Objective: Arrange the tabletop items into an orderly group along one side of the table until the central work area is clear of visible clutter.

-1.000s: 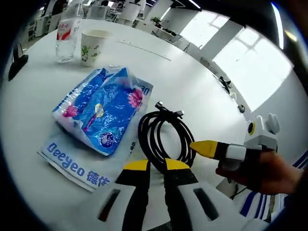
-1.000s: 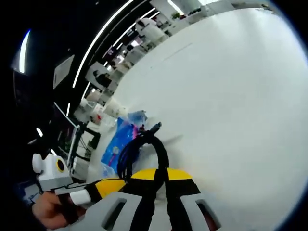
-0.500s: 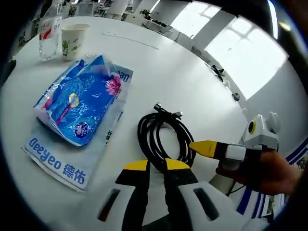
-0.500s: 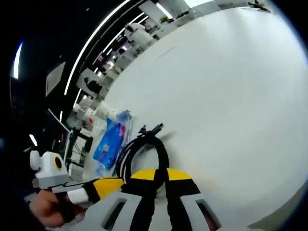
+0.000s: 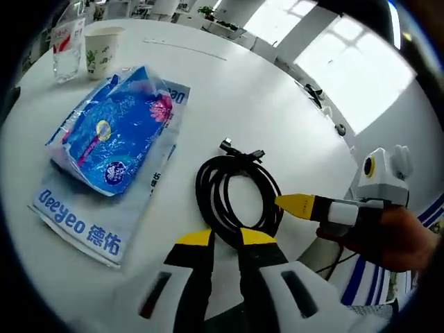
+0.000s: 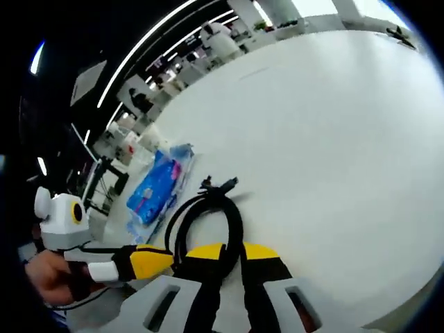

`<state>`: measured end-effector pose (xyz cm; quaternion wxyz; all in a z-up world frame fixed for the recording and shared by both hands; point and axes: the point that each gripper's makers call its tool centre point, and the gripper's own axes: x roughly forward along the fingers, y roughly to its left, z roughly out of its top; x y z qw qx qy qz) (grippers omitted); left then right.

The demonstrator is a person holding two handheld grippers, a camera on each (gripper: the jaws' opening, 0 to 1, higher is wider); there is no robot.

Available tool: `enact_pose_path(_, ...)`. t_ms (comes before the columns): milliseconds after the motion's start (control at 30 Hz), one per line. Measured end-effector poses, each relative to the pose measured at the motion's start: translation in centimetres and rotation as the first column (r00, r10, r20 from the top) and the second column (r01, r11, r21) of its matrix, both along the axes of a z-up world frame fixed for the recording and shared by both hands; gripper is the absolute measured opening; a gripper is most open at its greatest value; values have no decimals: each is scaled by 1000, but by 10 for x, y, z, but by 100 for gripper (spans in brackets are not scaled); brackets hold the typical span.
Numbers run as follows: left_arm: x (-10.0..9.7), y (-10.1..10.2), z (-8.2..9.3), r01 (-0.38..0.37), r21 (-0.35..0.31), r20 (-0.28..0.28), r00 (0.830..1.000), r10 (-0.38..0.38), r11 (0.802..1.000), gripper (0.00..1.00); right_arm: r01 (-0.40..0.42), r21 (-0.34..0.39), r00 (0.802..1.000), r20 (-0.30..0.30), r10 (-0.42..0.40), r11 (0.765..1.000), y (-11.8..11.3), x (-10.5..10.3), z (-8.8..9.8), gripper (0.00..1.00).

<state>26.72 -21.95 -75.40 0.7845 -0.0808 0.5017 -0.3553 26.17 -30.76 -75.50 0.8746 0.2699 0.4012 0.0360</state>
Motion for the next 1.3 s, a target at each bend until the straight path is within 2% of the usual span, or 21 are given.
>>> enact_pose_path(333,10,7,5,-42,-11,14,999,42,999,10,-21,-27,1000,0,21,999,-3,2,0,16)
enact_pose_path(433,16,9,9,-53,-13,27,998,53,999,10,-18,-31,1000,-5,18,999,-3,2,-2,15)
enact_pose_path(533,24,13,5,-54,10,41,998,54,998,13,-22,-30,1000,-13,22,999,-1,2,-4,15)
enact_pose_path(667,33,17,3,-95,-16,18,995,95,995,14,-20,-32,1000,-9,20,999,0,3,-4,13)
enact_pose_path(900,39,11,1,-97,-35,-4,995,97,995,18,-21,-25,1000,-11,21,999,-3,8,-5,10)
enact_pose_path(1000,36,9,-5,-65,-11,-6,998,65,998,14,-46,-39,999,-27,45,998,-3,9,-8,7)
enact_pose_path(1100,35,9,-9,-105,-9,-54,993,104,994,9,-60,-16,997,-44,59,998,-5,12,-9,6)
enact_pose_path(1133,34,6,-8,-100,-24,-60,993,98,995,3,-67,-14,997,-44,66,998,-5,13,-8,5)
enact_pose_path(1167,35,3,-6,-95,-29,-53,994,93,995,0,-77,-19,996,-40,77,997,-5,14,-6,4)
enact_pose_path(1300,37,-6,-3,-75,-27,-45,996,73,997,0,-104,-33,995,3,104,994,-9,26,3,3)
